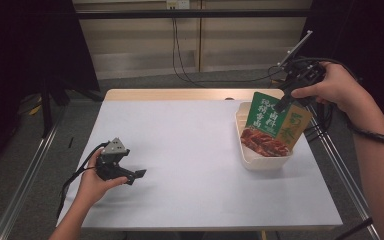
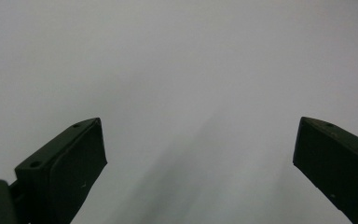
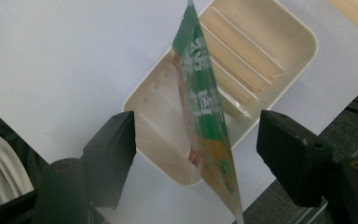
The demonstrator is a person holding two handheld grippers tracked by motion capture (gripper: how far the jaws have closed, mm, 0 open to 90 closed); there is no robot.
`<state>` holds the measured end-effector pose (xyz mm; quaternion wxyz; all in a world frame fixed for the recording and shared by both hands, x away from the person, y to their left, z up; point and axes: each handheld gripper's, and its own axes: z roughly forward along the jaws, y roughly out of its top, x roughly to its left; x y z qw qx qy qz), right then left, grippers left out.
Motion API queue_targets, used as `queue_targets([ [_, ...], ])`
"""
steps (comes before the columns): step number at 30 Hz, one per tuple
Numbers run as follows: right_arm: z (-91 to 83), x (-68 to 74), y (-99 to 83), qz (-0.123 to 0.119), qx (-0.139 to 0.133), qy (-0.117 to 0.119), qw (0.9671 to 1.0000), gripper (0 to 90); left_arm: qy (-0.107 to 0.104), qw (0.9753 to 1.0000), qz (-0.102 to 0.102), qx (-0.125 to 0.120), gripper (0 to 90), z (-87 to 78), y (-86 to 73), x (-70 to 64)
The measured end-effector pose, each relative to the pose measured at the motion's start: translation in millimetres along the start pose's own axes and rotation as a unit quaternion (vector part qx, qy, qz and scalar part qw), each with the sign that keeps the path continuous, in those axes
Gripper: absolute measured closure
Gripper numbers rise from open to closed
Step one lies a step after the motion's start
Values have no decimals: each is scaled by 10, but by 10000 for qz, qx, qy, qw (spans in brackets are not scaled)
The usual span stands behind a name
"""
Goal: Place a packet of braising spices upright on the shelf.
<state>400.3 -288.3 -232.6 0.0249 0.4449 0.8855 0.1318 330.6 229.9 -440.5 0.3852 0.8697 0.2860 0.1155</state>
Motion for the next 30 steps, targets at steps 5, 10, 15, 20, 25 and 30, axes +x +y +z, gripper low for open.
queue_targets([
  [5, -71, 67, 35, -38, -10, -24, 10000, 263, -33, 10000, -13, -27, 21, 2, -1, -2],
  [10, -133, 151, 95, -148, -26, -13, 9999, 251, -34, 10000, 2, 3, 21, -4, 6, -8],
  [15, -146, 246, 153, -265, -43, 32, 9996, 235, -66, 9999, -62, -88, 21, -10, 9, -18],
  [20, -97, 352, 206, -412, -44, 84, 9991, 224, -66, 10000, 1, -74, 21, -22, 14, -10],
  [25, -30, 422, 225, -531, -95, 147, 9984, 206, -35, 10000, 11, -40, 20, -30, 17, -9],
  [30, 54, 501, 237, -673, -90, 237, 9974, 198, -51, 10000, 4, -63, 21, -33, 17, -13],
])
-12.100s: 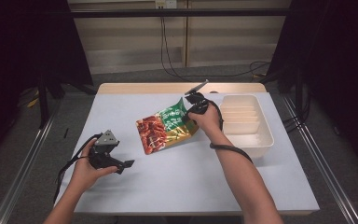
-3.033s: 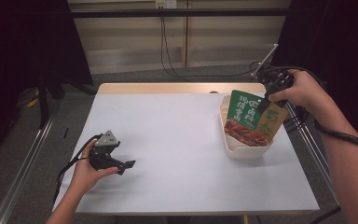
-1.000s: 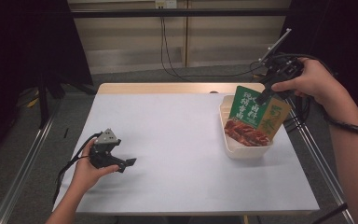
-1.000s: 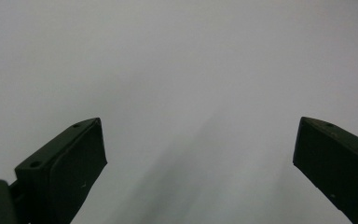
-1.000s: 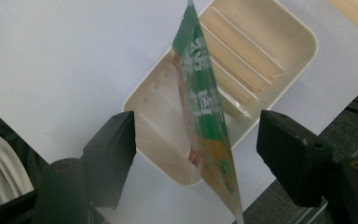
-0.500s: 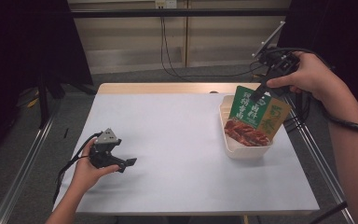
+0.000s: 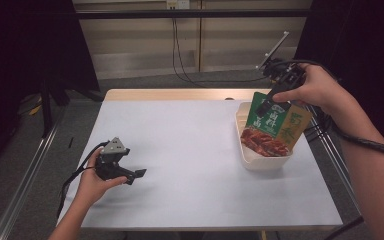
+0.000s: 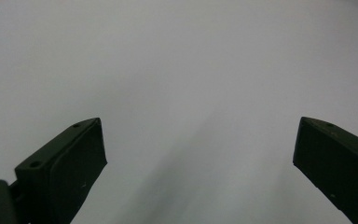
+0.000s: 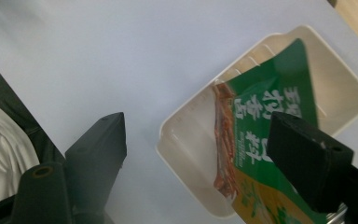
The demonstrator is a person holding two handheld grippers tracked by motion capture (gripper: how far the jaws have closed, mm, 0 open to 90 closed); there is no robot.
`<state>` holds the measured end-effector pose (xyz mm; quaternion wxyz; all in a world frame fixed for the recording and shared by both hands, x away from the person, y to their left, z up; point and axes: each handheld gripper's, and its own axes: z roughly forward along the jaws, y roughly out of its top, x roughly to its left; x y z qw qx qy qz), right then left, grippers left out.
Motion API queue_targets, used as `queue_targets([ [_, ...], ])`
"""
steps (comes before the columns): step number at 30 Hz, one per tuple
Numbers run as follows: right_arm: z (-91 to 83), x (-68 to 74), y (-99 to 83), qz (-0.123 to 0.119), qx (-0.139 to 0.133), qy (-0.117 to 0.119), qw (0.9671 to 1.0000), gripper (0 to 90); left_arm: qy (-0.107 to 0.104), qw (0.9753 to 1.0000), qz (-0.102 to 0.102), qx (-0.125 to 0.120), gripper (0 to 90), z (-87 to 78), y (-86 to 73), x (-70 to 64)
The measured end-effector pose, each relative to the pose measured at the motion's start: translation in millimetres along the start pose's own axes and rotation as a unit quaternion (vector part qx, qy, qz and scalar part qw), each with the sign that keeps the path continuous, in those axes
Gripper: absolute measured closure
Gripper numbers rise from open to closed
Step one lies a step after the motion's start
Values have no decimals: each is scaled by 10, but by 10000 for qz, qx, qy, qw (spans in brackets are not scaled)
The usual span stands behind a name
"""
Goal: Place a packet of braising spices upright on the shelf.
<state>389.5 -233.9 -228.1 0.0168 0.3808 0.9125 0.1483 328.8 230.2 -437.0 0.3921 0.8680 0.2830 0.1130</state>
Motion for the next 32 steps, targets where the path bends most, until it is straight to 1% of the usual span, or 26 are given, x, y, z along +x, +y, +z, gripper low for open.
queue_targets([
  [2, 51, 16, 2, -76, -48, 16, 10000, 193, -4, 10000, -9, -17, 21, -1, -1, 0],
  [4, 100, 48, 11, -97, -23, 45, 9999, 184, -4, 10000, -13, -48, 21, 1, -4, 1],
  [5, 129, 57, 12, -157, -20, 50, 9999, 184, -10, 10000, -5, -44, 21, 1, -4, 1],
  [10, 270, 125, 12, -197, -22, 92, 9998, 179, -15, 10000, -37, -32, 21, 6, -4, -8],
  [12, 339, 149, 5, -288, -29, 135, 9995, 177, -8, 10000, -54, -32, 21, 5, -4, -10],
  [13, 370, 155, 2, -331, -58, 174, 9993, 176, -1, 10000, -33, -28, 21, 4, -4, -6],
  [14, 397, 174, 2, -278, -69, 199, 9994, 172, -6, 10000, -35, -20, 21, 4, -4, -6],
  [15, 424, 188, -1, -315, -84, 240, 9992, 172, -36, 10000, 21, 28, 21, 1, -4, 2],
  [16, 451, 200, -3, -364, -113, 255, 9989, 171, -42, 10000, 15, -5, 20, 8, -8, 0],
  [17, 479, 213, -4, -376, -120, 281, 9988, 169, 21, 10000, 46, 54, 20, 1, -2, 1],
  [18, 506, 228, -3, -350, -112, 283, 9989, 168, -16, 10000, 46, 15, 20, 10, -6, 2],
  [19, 537, 229, -5, -421, -151, 307, 9985, 168, -63, 10000, -14, -19, 20, 20, -11, -6],
  [20, 565, 250, -6, -384, -144, 323, 9986, 167, -51, 10000, -15, -41, 20, 24, -13, -8],
  [21, 591, 263, -9, -453, -115, 294, 9985, 167, -49, 10000, -9, -35, 20, 22, -13, -7],
  [22, 621, 271, -14, -520, -142, 277, 9982, 168, -1, 10000, 50, 2, 20, 13, -8, 1],
  [23, 646, 290, -17, -474, -141, 295, 9983, 167, 8, 10000, 32, 32, 20, 4, -4, 0],
  [24, 676, 302, -24, -477, -149, 314, 9983, 168, -42, 10000, 13, 26, 20, 5, -6, -2],
  [25, 712, 308, -33, -530, -168, 327, 9979, 168, -49, 10000, -6, -20, 20, 10, -10, -4],
  [27, 784, 335, -48, -545, -145, 323, 9979, 167, -56, 10000, -16, -28, 20, 13, -13, -5],
  [28, 819, 352, -54, -547, -118, 299, 9980, 167, -28, 9999, -70, -69, 20, 21, -16, -15],
  [29, 859, 359, -62, -608, -134, 303, 9976, 167, -33, 10000, 8, 55, 20, 6, -8, -7],
  [31, 928, 394, -77, -624, -156, 328, 9974, 167, -39, 10000, -12, 56, 20, 11, -12, -13],
  [32, 964, 415, -85, -617, -155, 297, 9975, 166, -38, 10000, -13, 58, 20, 14, -16, -12],
])
